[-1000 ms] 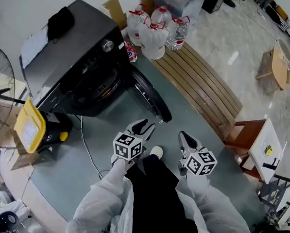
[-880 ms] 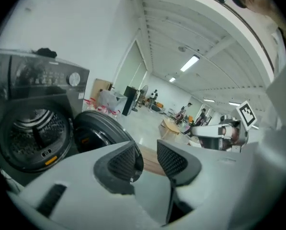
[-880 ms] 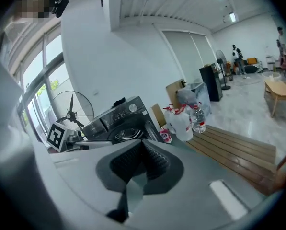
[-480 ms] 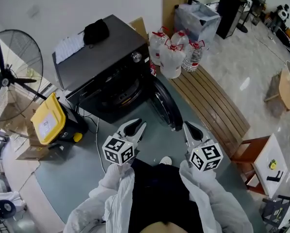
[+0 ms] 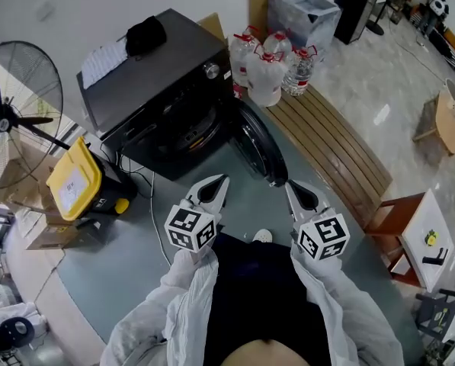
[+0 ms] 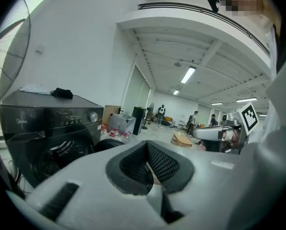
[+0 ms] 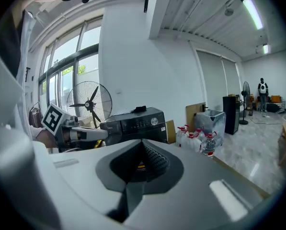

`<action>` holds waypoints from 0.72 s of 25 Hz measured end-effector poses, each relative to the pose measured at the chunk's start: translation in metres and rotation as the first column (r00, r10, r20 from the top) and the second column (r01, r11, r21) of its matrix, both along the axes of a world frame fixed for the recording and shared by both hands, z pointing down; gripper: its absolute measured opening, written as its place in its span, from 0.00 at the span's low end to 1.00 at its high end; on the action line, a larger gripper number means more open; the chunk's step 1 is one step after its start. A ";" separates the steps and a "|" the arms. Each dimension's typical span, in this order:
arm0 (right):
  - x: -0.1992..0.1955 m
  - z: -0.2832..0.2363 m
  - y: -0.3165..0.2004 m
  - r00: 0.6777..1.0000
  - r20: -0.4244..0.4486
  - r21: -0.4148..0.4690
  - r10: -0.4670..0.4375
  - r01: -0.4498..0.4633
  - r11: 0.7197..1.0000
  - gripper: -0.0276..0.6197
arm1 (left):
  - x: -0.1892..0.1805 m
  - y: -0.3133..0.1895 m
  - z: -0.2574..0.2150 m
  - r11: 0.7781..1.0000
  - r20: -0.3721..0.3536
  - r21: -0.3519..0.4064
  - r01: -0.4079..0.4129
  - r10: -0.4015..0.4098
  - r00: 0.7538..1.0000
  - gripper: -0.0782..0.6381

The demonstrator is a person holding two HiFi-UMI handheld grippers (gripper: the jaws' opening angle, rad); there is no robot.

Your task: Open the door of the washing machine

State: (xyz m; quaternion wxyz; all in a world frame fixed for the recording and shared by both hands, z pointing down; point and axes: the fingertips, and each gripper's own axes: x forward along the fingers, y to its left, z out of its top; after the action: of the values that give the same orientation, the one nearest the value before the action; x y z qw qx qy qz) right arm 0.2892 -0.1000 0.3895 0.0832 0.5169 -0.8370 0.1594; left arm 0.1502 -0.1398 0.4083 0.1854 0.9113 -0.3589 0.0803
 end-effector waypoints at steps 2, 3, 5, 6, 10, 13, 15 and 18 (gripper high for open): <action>0.003 0.003 0.005 1.000 0.005 -0.013 0.011 -0.011 1.000 0.06 | 0.004 0.003 0.002 1.000 0.006 -0.003 -0.009 0.009 1.000 0.10; 0.005 0.005 0.007 1.000 0.008 -0.018 0.016 -0.016 1.000 0.06 | 0.005 0.005 0.003 1.000 0.012 -0.004 -0.012 0.012 1.000 0.10; 0.008 0.008 0.012 1.000 0.011 -0.024 0.021 -0.021 0.999 0.06 | 0.007 0.010 0.005 1.000 0.020 -0.003 -0.013 0.013 1.000 0.10; 0.010 0.009 0.013 1.000 0.011 -0.024 0.021 -0.021 0.999 0.06 | 0.008 0.011 0.005 1.000 0.022 -0.002 -0.011 0.012 1.000 0.10; 0.013 0.012 0.015 1.000 0.013 -0.024 0.012 -0.012 1.000 0.06 | 0.011 0.016 0.005 1.000 0.026 0.009 -0.002 0.001 1.000 0.10; 0.011 0.011 0.015 1.000 0.011 -0.022 -0.001 0.001 1.000 0.06 | 0.012 0.020 0.005 1.000 0.023 0.014 0.006 -0.006 1.000 0.10; 0.009 0.010 0.013 1.000 0.009 -0.017 -0.012 0.012 1.000 0.06 | 0.012 0.020 0.006 1.000 0.024 0.013 0.015 -0.015 1.000 0.10; 0.008 0.009 0.010 1.000 0.015 -0.016 -0.022 0.022 1.000 0.06 | 0.010 0.019 0.005 1.000 0.029 0.015 0.025 -0.025 0.999 0.10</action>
State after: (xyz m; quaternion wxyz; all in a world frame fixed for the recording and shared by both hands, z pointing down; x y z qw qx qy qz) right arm 0.2971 -0.0896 0.3980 0.0829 0.5056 -0.8420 0.1692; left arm 0.1607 -0.1209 0.4135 0.1744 0.9068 -0.3734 0.0886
